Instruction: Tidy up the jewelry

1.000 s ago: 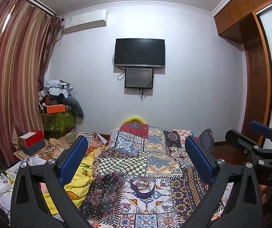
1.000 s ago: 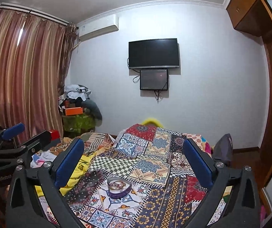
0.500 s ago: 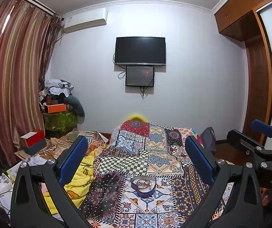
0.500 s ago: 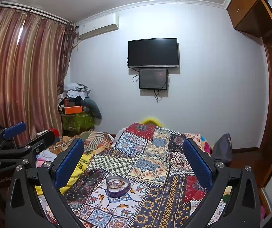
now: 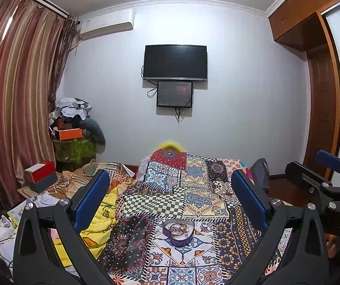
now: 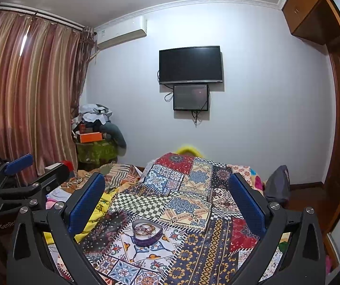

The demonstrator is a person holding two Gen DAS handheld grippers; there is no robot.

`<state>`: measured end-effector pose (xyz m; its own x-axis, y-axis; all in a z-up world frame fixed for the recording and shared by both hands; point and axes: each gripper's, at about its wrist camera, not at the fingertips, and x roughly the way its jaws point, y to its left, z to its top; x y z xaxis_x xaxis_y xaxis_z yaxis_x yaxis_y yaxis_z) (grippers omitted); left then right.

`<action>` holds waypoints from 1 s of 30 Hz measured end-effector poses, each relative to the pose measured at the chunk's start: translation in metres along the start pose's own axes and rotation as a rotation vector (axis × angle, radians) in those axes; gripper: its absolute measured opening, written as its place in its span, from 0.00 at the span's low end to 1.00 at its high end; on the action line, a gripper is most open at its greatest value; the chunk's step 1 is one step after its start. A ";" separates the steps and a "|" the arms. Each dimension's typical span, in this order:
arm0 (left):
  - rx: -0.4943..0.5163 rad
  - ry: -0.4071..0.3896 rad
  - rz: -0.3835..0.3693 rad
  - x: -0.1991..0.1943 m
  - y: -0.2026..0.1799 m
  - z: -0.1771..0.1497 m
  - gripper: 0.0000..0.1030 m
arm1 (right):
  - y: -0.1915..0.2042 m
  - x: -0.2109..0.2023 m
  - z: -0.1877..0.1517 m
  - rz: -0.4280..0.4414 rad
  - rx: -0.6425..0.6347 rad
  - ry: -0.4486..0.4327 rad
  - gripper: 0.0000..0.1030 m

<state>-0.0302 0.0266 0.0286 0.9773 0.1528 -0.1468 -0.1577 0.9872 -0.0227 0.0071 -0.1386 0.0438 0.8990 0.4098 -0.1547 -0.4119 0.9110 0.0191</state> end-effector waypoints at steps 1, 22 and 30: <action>0.000 0.000 -0.002 0.000 0.000 0.000 0.99 | 0.000 0.000 0.000 0.000 0.000 0.000 1.00; -0.003 0.020 -0.049 0.005 -0.005 -0.001 0.99 | -0.003 0.002 0.000 -0.003 0.011 0.008 1.00; -0.004 0.027 -0.052 0.007 -0.006 -0.002 1.00 | -0.002 0.002 0.001 -0.003 0.013 0.015 1.00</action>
<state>-0.0230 0.0220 0.0259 0.9800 0.0997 -0.1723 -0.1072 0.9936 -0.0350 0.0097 -0.1396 0.0440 0.8981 0.4060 -0.1692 -0.4068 0.9130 0.0317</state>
